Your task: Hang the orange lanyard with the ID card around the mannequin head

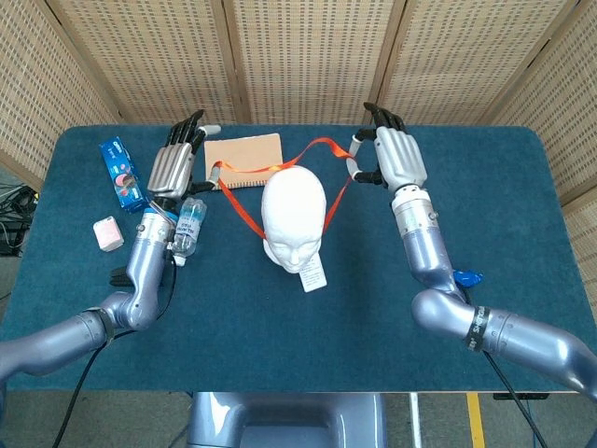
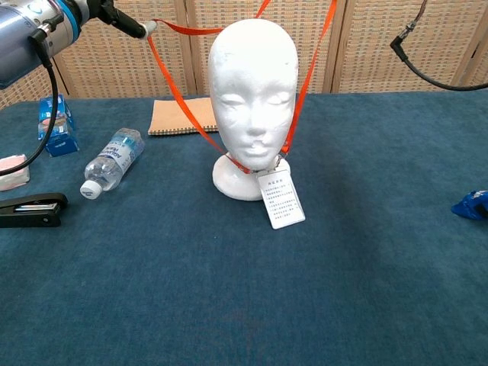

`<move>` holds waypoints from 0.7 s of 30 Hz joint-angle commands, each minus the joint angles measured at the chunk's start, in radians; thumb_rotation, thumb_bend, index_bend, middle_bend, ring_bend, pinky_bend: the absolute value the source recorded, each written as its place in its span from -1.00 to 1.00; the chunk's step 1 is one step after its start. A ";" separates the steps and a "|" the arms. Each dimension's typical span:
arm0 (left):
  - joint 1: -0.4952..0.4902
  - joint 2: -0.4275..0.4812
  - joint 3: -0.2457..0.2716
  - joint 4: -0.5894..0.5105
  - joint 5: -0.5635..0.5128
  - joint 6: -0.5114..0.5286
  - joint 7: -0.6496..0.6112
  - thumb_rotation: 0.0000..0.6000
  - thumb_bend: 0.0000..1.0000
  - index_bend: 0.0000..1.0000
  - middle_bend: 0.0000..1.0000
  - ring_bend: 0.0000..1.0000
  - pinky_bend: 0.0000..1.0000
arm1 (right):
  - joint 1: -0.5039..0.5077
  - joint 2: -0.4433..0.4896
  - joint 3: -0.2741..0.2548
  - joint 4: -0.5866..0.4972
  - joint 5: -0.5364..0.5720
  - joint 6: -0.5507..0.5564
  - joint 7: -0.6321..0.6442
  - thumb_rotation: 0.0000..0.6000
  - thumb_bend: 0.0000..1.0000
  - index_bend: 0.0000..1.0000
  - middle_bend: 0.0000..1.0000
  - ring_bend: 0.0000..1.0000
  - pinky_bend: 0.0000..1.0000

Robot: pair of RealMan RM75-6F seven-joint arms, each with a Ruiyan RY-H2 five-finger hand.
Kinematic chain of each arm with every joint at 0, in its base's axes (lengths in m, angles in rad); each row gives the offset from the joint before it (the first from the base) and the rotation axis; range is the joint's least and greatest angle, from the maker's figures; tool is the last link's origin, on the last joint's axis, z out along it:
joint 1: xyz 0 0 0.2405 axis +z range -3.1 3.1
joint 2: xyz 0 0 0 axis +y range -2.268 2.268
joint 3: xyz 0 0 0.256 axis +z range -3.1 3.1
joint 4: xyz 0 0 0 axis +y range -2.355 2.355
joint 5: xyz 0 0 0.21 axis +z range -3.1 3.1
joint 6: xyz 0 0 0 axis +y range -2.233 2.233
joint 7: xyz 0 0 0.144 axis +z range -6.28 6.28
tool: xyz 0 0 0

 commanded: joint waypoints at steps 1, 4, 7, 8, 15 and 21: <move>-0.015 -0.027 -0.013 0.044 0.026 0.039 -0.035 1.00 -0.57 -1.00 -1.00 -1.00 -1.00 | 0.029 -0.050 -0.018 0.087 0.011 0.010 -0.020 1.00 -0.82 -0.61 -0.76 -1.00 -1.00; -0.015 -0.026 -0.009 0.056 0.050 0.050 -0.057 1.00 -0.96 -1.00 -1.00 -1.00 -1.00 | 0.028 -0.059 -0.023 0.106 -0.011 0.021 -0.014 1.00 -0.92 -0.68 -0.79 -1.00 -1.00; -0.010 -0.017 -0.009 0.050 0.070 0.062 -0.084 1.00 -1.00 -1.00 -1.00 -1.00 -1.00 | 0.021 -0.059 -0.017 0.106 -0.031 0.037 0.001 1.00 -0.92 -0.69 -0.81 -1.00 -1.00; -0.007 -0.012 -0.009 0.046 0.072 0.063 -0.088 1.00 -1.00 -1.00 -1.00 -1.00 -1.00 | 0.018 -0.056 -0.016 0.102 -0.036 0.041 0.003 1.00 -0.92 -0.69 -0.81 -1.00 -1.00; 0.051 0.074 0.013 -0.063 0.110 0.125 -0.061 1.00 -1.00 -1.00 -1.00 -1.00 -1.00 | -0.038 0.012 -0.047 0.009 -0.117 0.124 -0.033 1.00 -0.90 -0.69 -0.68 -0.99 -1.00; 0.202 0.283 0.128 -0.298 0.165 0.191 0.073 1.00 -1.00 -1.00 -1.00 -1.00 -1.00 | -0.193 0.154 -0.132 -0.158 -0.250 0.235 -0.030 1.00 -0.44 -0.83 0.20 0.06 -0.07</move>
